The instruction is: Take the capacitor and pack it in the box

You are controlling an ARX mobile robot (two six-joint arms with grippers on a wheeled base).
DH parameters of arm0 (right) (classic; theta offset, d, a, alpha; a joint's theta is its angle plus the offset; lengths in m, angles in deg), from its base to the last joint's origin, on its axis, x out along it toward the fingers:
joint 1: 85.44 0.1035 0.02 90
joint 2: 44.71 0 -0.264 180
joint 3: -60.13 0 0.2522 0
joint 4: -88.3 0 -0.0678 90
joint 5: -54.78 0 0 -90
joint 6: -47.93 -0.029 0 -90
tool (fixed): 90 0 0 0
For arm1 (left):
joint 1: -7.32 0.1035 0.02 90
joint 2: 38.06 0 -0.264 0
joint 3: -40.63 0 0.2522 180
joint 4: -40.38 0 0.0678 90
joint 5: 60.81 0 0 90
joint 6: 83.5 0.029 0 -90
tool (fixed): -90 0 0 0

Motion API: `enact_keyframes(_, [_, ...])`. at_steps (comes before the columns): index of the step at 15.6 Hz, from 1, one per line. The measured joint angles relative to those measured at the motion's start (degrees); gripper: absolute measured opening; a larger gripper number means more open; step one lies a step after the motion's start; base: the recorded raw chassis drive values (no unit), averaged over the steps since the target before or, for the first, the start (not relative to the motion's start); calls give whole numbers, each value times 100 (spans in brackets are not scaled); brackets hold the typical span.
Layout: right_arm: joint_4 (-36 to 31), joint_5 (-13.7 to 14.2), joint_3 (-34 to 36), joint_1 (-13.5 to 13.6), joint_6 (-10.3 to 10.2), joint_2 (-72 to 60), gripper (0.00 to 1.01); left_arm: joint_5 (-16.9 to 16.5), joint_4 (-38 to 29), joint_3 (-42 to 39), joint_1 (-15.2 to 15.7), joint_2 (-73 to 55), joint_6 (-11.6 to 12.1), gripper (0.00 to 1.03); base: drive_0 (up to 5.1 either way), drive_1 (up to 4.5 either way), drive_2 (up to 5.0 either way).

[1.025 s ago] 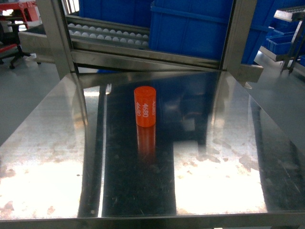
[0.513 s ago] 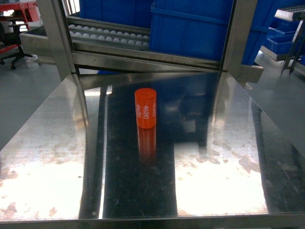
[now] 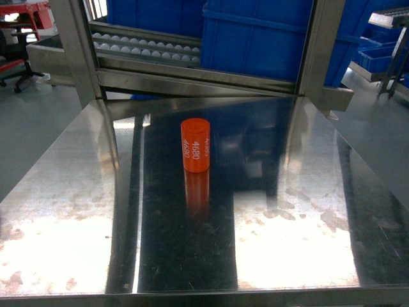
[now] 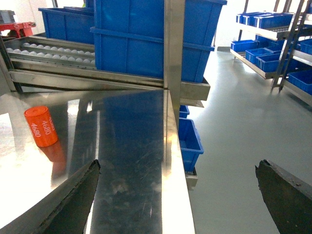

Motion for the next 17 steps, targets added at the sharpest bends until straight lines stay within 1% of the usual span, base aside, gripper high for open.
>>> enact_keyframes(17, [-2,0,0,0,0,0,98,0,-2,0,0,0,0,98,0,0,0])
